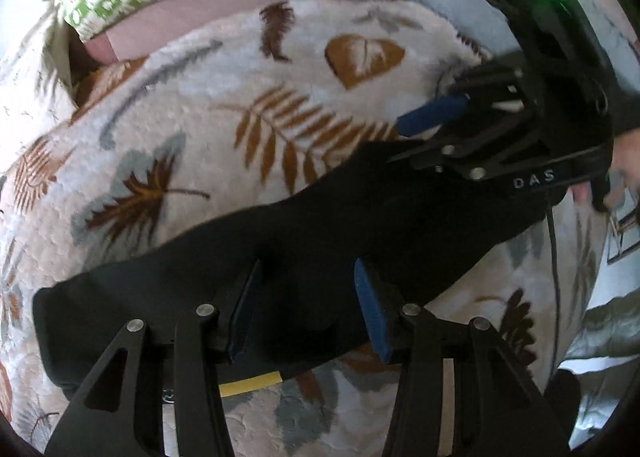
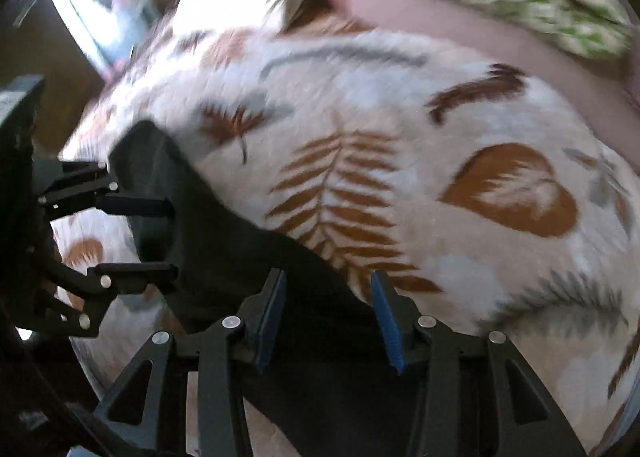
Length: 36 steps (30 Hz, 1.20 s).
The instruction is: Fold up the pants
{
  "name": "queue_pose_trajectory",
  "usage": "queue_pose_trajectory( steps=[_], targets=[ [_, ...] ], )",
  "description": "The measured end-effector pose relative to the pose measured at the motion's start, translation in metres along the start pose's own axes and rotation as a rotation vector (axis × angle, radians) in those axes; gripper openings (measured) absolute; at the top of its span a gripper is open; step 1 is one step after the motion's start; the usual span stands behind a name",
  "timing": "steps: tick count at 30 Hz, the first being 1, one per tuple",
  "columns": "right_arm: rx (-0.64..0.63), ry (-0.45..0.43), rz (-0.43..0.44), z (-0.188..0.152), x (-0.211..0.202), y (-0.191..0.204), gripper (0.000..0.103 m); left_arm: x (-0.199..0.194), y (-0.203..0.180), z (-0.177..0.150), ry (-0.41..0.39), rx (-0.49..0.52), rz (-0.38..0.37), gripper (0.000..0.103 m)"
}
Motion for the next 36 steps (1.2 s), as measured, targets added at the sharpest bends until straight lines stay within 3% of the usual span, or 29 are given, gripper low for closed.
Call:
queue_pose_trajectory(
  steps=[1,3,6,14,22,27,31,36],
  targets=[
    [-0.015,0.021,-0.004,0.001,0.008,0.000,0.041,0.004,0.002,-0.003,0.011,-0.006,-0.002,0.046],
    [-0.027,0.026,0.046,0.003,0.014,0.008,0.018,0.008,0.004,-0.005,0.027,-0.025,-0.020,0.046],
    [-0.067,0.021,0.022,0.003,0.009,0.012,0.010,0.006,0.004,-0.007,0.021,-0.032,-0.037,0.046],
    [0.038,-0.108,-0.054,0.017,-0.028,-0.027,0.008,0.006,-0.003,0.006,0.009,-0.070,-0.069,0.048],
    [0.061,-0.063,-0.091,0.013,0.005,-0.042,0.008,0.030,0.001,0.005,0.040,-0.100,-0.050,0.053],
    [0.077,-0.026,-0.111,0.004,0.025,-0.046,0.016,0.024,0.002,0.004,0.028,-0.099,-0.068,0.053],
    [0.091,-0.098,-0.155,0.009,-0.011,-0.042,0.019,0.004,0.009,0.001,0.009,-0.103,-0.084,0.053],
    [0.011,-0.205,-0.174,0.005,-0.058,0.012,0.051,-0.020,0.037,-0.009,-0.041,-0.106,-0.034,0.053]
  ],
)
Point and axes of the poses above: each gripper's, at about its wrist camera, not at the fingertips, and x roughly the way its jaws point, y to its left, z to its top, the point moved 9 cm from there along x, roughly the way its jaws point, and after that the axes turned 15 degrees about -x, right-handed, at the moved point
